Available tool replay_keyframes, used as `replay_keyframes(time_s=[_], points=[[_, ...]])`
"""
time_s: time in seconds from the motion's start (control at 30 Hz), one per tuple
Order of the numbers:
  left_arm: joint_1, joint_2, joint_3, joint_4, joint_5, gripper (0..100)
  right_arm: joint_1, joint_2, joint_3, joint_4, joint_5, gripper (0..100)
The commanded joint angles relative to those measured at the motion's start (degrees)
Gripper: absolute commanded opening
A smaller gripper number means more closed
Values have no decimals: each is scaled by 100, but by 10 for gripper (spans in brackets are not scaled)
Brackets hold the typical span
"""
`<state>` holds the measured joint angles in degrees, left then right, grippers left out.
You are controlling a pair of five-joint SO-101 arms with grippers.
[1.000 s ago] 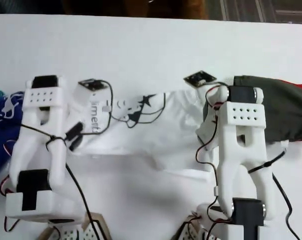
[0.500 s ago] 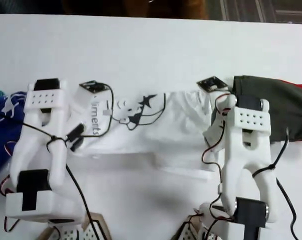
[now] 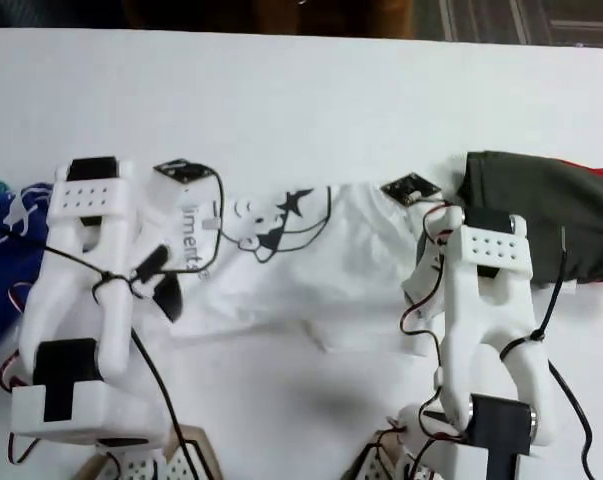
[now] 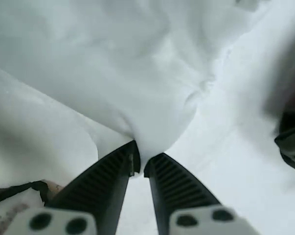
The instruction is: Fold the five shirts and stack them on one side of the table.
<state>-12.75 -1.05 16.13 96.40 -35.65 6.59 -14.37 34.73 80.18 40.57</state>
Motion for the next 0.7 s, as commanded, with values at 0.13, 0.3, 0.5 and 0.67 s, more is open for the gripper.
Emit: replay_keyframes(time_s=[0.13, 0.3, 0.5, 0.67], points=[[35, -246, -1121, -193, 607, 234, 66, -163, -18, -75, 70, 18], [62, -229, -1516, -870, 1644, 234, 136, -163, -18, 13, 79, 18], [44, 756, -1560, -1626, 2338, 234, 136, -163, -18, 48, 79, 94], [35, 2031, -1921, -2171, 2919, 234, 119, -215, -53, 224, 79, 214]])
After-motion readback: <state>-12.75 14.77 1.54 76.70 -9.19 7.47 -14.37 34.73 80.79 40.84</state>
